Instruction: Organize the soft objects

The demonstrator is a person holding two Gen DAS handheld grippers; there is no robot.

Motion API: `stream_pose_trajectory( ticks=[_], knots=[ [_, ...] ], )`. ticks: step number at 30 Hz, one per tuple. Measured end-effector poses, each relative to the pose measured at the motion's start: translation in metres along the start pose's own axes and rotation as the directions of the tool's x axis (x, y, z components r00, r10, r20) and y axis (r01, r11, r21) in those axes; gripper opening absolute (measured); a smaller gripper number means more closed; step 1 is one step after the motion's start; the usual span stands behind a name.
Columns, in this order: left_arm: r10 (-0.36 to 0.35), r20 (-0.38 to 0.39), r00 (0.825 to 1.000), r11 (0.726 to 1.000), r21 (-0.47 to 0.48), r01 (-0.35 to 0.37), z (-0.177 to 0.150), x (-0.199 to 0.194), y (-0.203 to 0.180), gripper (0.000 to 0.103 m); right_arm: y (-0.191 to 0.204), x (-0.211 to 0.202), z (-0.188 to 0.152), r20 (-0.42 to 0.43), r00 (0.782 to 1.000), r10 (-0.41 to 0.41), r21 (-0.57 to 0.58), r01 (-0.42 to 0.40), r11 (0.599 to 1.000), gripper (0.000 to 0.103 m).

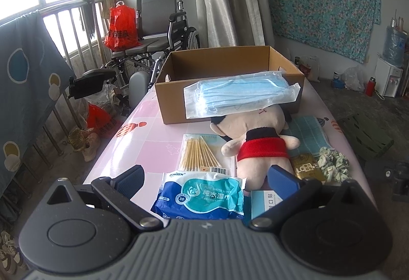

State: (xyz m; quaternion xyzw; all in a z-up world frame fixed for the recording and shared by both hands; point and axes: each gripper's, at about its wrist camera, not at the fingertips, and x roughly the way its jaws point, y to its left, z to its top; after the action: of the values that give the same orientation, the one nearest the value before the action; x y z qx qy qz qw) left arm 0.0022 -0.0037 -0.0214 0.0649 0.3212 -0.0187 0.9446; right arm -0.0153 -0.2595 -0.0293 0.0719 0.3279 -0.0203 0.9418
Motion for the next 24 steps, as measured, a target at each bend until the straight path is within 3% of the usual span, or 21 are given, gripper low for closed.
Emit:
stream_pose_trajectory(
  ticks=[4, 24],
  knots=[
    [-0.007, 0.000, 1.000, 1.000, 0.005, 0.007, -0.0009, 0.0001, 0.0002, 0.103, -0.0006, -0.0002, -0.0005, -0.007, 0.999, 0.038, 0.016, -0.038, 0.999, 0.102],
    [-0.003, -0.008, 1.000, 1.000, 0.022, 0.003, 0.0026, -0.0008, -0.0001, 0.103, -0.0007, -0.0028, -0.0015, -0.008, 0.998, 0.069, 0.018, -0.069, 0.997, 0.102]
  ],
)
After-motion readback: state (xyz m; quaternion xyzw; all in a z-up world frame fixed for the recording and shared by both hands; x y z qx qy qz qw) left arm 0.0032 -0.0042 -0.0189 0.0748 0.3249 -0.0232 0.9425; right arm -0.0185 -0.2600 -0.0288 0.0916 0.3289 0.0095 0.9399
